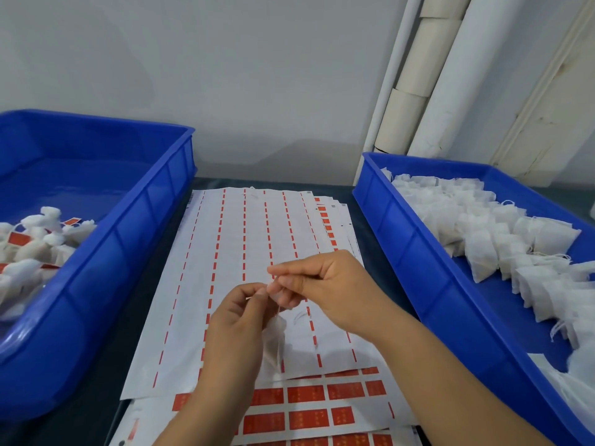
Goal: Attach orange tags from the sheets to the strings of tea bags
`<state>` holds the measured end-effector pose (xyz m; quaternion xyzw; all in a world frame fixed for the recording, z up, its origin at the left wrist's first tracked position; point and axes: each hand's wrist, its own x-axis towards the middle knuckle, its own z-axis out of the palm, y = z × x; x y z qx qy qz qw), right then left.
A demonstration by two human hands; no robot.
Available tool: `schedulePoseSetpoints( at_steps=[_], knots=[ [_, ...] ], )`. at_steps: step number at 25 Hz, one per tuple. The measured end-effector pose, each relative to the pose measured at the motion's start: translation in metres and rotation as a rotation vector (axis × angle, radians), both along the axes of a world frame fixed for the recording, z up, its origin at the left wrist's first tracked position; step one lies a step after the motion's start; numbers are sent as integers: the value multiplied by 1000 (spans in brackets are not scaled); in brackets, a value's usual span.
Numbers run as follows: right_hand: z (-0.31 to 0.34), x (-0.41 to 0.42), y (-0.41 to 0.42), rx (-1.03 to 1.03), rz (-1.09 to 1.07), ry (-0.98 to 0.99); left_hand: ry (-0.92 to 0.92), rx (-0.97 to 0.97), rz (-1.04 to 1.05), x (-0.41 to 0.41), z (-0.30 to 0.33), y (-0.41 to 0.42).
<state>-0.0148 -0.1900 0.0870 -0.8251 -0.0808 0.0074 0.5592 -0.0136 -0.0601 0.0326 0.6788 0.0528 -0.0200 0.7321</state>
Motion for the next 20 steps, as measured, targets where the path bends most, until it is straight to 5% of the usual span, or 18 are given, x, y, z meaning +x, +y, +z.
schedulePoseSetpoints(
  at_steps=[20],
  knots=[
    [-10, 12, 2, 18, -97, -34, 194, -329, -223, -2, 14, 3]
  ],
)
